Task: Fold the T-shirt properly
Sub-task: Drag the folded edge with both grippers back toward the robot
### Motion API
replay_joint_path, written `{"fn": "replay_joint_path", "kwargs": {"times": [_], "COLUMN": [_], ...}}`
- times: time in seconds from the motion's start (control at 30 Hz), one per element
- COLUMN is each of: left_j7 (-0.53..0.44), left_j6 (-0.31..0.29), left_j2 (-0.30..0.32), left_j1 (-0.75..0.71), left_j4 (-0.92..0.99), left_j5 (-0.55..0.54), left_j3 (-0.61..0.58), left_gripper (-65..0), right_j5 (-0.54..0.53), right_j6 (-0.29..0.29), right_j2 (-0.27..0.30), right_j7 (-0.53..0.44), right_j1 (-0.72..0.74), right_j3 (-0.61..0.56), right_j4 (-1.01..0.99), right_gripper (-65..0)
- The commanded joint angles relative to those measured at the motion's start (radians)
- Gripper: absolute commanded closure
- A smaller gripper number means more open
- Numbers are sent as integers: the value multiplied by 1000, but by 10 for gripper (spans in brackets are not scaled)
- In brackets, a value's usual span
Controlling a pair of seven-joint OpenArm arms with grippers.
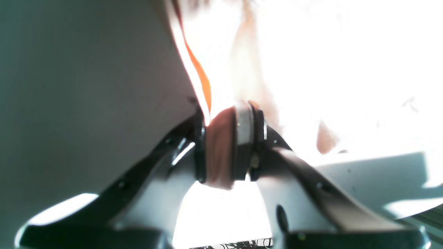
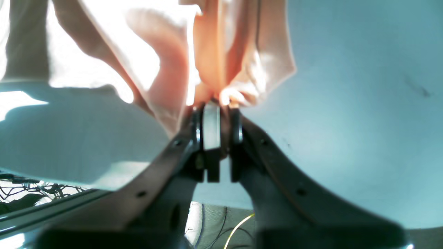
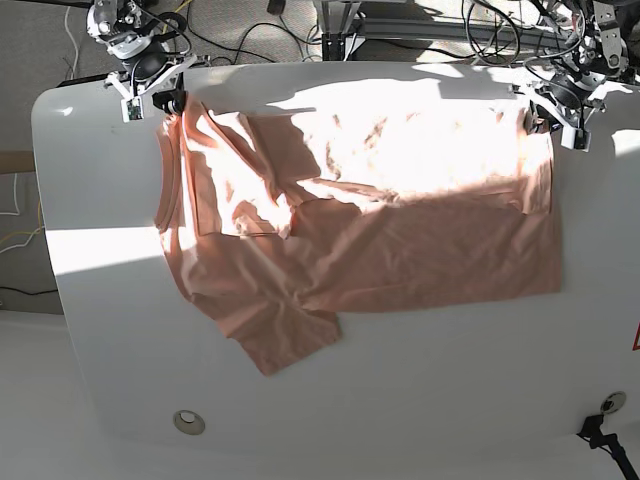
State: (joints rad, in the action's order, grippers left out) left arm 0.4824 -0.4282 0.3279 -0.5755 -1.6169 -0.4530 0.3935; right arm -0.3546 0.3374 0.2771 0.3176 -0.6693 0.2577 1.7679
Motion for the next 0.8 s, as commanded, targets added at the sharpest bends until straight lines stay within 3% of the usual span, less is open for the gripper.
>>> {"fn": "replay_joint_path", "kwargs": {"times": [0.0, 0.3, 0.63, 0.77], "left_j7": [17, 17, 17, 17], "left_j6": [-1, -2, -2, -2], "left_j2": [10, 12, 15, 43], "left_j1": [-39, -173, -154, -153], "left_j4": [-35, -93, -98, -98], "left_j5": [4, 4, 4, 4], "left_j3": [6, 51, 94, 91], "left_gripper": [-79, -80, -82, -83], "right_j5": [-7, -7, 2, 2], "right_j6": [2, 4, 4, -4], "right_j2": [12, 14, 17, 14], "right_j7": [-18, -18, -18, -18], "right_j1": [-30, -123, -120, -120], "right_j3": [7, 38, 42, 39], "right_j4": [39, 77, 71, 71], "right_gripper": [0, 0, 0, 0]}}
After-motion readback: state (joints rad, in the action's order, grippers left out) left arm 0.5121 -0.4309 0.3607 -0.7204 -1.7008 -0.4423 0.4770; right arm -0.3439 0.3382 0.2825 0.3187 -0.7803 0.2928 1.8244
